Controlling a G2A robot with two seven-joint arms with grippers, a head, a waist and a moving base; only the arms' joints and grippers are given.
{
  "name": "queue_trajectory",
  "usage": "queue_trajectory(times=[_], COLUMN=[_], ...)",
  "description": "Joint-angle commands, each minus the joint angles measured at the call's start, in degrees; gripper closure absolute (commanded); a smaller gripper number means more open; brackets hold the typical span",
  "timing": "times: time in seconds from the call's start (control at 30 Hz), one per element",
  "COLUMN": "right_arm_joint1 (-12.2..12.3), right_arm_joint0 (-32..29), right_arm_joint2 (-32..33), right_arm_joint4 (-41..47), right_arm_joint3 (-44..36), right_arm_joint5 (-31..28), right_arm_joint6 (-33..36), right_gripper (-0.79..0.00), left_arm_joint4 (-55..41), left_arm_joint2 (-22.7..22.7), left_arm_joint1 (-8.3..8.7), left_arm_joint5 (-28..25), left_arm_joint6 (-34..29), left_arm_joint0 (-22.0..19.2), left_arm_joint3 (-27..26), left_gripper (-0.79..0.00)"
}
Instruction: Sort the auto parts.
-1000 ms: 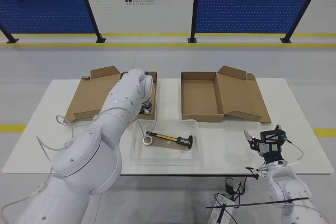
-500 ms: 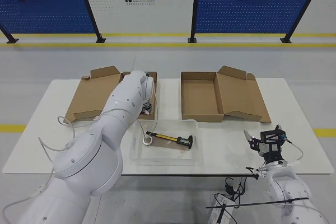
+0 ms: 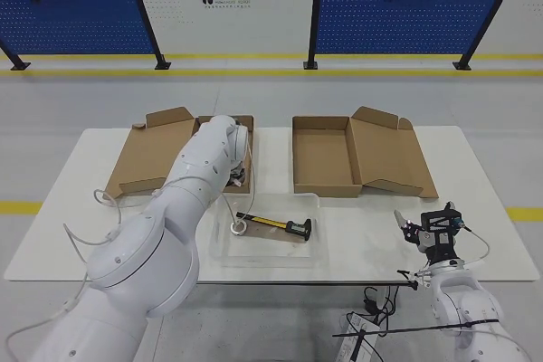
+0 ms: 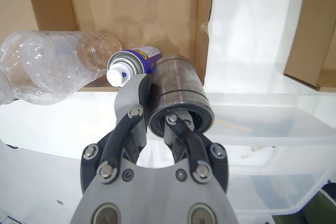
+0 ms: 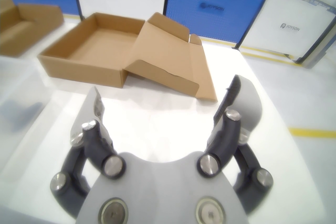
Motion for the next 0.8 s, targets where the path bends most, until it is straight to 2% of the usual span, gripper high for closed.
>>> queue_trajectory(times=[0.0, 0.67, 0.73, 0.77], right_arm_joint1=[0.0, 0.0, 0.0, 0.0], right_arm_joint0=[0.0, 0.0, 0.0, 0.0], right_arm_joint2=[0.0, 0.0, 0.0, 0.0], right_arm_joint4=[0.0, 0.0, 0.0, 0.0], right_arm_joint3=[0.0, 0.0, 0.0, 0.0], right_arm_joint5=[0.0, 0.0, 0.0, 0.0], right_arm_joint6=[0.0, 0.0, 0.0, 0.0], right_gripper=[-0.785, -0.785, -0.785, -0.785], left_arm_joint4=[-0.2, 1.13, 1.25, 1.34], left_arm_joint2=[-0.3, -1.44, -1.55, -1.58], left_arm_joint1=[0.02, 0.2, 0.21, 0.21], left_arm_joint5=[0.31, 1.62, 1.67, 1.66], left_arm_joint6=[0.39, 1.61, 1.48, 1.36], left_arm_joint0=[-0.08, 0.86, 0.91, 0.92], left_arm_joint3=[0.01, 0.21, 0.17, 0.13], left_gripper=[0.0, 0.0, -0.095, -0.08])
